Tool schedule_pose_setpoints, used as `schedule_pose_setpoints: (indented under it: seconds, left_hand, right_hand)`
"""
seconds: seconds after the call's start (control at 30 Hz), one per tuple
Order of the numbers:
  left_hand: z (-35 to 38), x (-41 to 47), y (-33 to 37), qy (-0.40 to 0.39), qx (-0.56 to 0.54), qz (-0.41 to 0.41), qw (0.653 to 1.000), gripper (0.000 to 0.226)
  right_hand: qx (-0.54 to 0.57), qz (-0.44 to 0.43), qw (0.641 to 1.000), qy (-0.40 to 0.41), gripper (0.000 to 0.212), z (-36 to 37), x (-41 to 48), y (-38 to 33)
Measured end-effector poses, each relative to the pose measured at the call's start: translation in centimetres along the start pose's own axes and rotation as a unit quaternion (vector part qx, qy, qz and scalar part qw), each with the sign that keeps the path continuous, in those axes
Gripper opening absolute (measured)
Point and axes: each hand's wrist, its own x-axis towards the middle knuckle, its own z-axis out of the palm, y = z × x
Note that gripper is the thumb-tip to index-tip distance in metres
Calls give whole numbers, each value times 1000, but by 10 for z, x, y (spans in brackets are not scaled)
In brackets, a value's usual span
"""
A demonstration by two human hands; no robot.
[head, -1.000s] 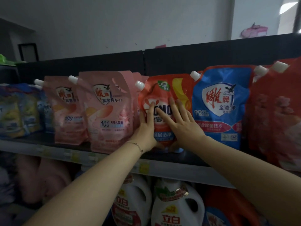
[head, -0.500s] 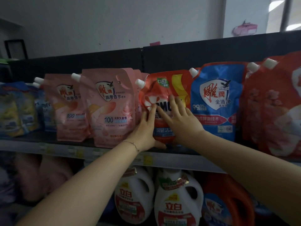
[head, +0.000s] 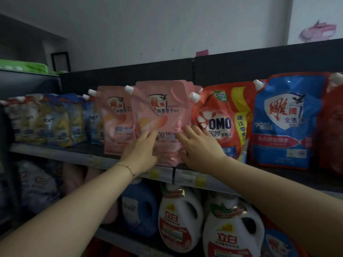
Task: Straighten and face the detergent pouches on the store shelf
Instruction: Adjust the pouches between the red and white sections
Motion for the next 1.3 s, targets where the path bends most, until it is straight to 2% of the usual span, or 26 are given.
schedule_pose_setpoints:
  seconds: [0.07, 0.17, 0.27, 0.4, 0.5, 0.6, 0.8, 0.97, 1.17, 1.3]
  left_hand:
    - [0, -3, -13, -10, 27, -29, 999, 61]
    - [3, -1, -26, -30, 53, -34, 998, 80]
    - [7, 5, -30, -45, 21, -36, 998, 99]
    - [14, 14, -34, -36, -41, -46, 997, 114]
    - [19, 20, -37, -26, -31, -35, 999, 116]
    - [25, 27, -40, -16, -45, -33, 998, 114]
    - [29, 33, -46, -3, -60, -29, 998, 112]
    - [32, 33, -47, 6, -56, -33, 998, 109]
    - [23, 39, -50, -22, -24, -40, 999, 112]
    - [23, 33, -68, -47, -58, 7, 997, 103]
  right_hand:
    - [8, 17, 999, -41, 60, 4, 6, -6]
    - [81, 57, 990, -102, 74, 11, 11, -8]
    - [109, 59, 986, -113, 82, 16, 10, -6]
    - [85, 44, 989, -115, 99, 23, 11, -4]
    - [48, 48, 989, -132, 104, 26, 16, -5]
    - [11, 55, 988, -147, 99, 29, 21, -6]
    - [58, 67, 980, -180, 94, 35, 29, -11]
    - [10, 95, 981, -169, 87, 33, 32, -17]
    - [-42, 118, 975, -182, 83, 23, 39, -27]
    - [-77, 127, 971, -187, 79, 11, 44, -42]
